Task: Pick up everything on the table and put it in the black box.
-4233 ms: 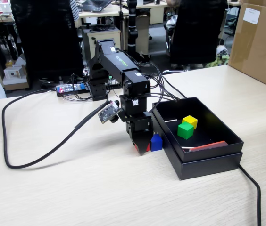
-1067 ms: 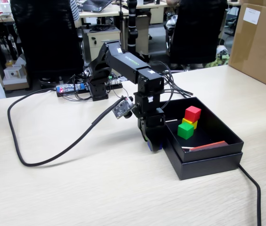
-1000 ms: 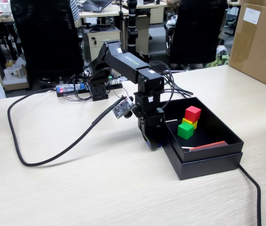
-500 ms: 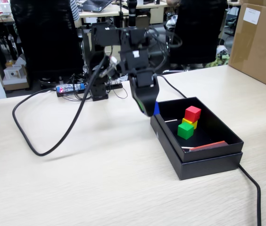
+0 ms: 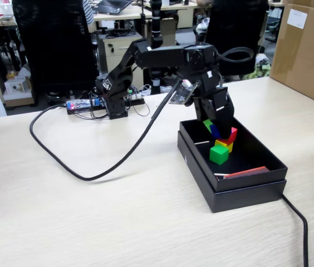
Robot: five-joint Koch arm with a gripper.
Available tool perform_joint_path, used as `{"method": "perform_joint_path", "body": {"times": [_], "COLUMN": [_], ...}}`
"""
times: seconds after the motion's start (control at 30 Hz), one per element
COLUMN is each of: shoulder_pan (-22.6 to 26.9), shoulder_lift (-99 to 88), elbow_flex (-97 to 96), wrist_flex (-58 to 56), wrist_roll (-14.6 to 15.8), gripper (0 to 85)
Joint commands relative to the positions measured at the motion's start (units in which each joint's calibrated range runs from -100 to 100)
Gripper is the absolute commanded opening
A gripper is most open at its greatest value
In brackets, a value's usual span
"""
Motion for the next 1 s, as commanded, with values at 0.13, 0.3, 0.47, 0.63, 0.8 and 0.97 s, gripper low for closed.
{"method": "perform_joint_path", "body": {"times": [0.13,0.3,0.47,0.63,0.8,0.97], "shoulder_pan": [0.05,-0.1,-0.05,-0.1,-2.34,-6.94], "shoulder_lift": [2.3,2.88,-0.22,-16.74,-41.3,-64.48], "elbow_flex": [5.95,4.14,0.79,-7.74,-14.99,-28.5], "wrist_flex": [0.23,0.23,0.23,0.23,0.23,2.74], "wrist_roll": [-0.39,-0.39,-0.39,-0.44,-1.22,-2.98], "gripper": [17.0,27.3,43.9,50.4,50.1,49.9]}}
